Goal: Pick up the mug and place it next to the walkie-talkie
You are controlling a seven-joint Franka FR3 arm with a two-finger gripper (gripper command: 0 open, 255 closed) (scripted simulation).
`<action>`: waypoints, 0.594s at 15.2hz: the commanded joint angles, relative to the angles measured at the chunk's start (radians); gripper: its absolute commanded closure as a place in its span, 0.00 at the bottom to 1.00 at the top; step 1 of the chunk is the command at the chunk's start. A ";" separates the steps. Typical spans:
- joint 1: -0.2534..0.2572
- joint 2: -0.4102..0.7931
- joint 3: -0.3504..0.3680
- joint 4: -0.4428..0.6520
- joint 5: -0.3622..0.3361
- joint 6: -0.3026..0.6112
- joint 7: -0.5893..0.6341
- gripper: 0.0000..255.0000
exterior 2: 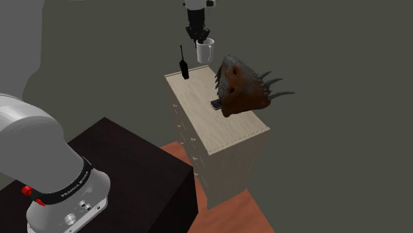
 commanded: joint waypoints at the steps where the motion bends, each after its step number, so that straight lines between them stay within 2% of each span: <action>1: -0.001 0.012 0.001 -0.010 0.001 0.022 0.000 1.00; 9: -0.001 0.049 0.004 -0.056 0.005 0.106 0.000 1.00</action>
